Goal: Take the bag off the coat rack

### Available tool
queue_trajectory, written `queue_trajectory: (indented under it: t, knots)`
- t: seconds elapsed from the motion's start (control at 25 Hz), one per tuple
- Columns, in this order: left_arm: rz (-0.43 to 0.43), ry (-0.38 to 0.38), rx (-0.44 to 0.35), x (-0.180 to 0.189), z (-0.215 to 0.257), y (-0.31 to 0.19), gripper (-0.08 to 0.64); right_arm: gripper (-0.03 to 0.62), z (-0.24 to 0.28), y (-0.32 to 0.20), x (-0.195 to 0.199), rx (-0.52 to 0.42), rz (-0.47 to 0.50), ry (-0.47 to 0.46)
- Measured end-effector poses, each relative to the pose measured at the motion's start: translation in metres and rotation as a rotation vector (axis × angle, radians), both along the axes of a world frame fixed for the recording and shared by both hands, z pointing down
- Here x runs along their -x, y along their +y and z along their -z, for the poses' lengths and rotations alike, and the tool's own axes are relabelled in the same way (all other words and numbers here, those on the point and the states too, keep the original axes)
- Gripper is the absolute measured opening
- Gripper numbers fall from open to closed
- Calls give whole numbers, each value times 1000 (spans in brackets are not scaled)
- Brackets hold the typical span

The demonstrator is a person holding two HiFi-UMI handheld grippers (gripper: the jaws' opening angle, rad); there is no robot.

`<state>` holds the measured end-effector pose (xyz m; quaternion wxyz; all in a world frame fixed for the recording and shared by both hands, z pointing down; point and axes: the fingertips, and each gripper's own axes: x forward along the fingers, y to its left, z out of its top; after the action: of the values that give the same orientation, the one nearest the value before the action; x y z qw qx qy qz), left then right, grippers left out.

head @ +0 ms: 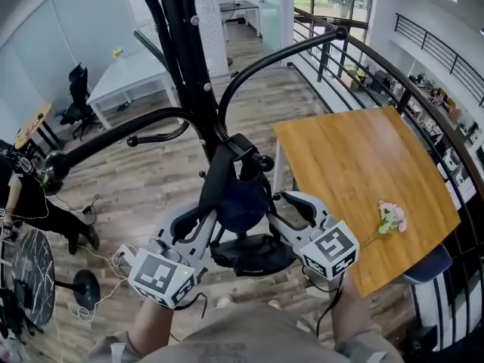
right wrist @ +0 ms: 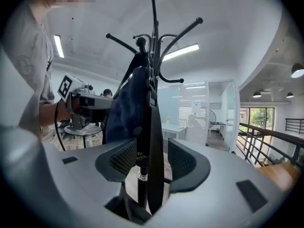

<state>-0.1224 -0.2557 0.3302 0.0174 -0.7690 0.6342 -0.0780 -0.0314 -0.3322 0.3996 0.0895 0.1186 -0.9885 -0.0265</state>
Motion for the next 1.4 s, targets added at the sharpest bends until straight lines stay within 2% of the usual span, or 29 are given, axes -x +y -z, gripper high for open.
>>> queue_trajectory:
  t: [0.12,0.28,0.32,0.4,0.44,0.68,0.84,1.2,1.4]
  knots:
    - [47,-3,-3,4,6,4,48,202,-15,-14,10,4,-6,43]
    - [91,0,0,5,9,10,46,156,-19,-24,19,25,10,14]
    - [100,8,1,6,9,11,46,138,-18,-23,21,27,20,1]
    - [110,29,-1,5,10,14,46,43,-13,-20,23,43,35,-35]
    - [106,40,-2,3,10,14,46,35,-10,-21,23,58,31,-54]
    - [64,90,-3,-14,7,7,46,31,2,-29,5,163,10,-134]
    - [49,124,-40,-12,13,3,29,31,10,-31,0,155,-1,-154]
    - [8,187,-53,-4,17,4,15,31,42,-30,-16,120,-35,-222]
    - [-34,204,-150,3,45,14,15,31,75,-16,-22,50,-41,-261]
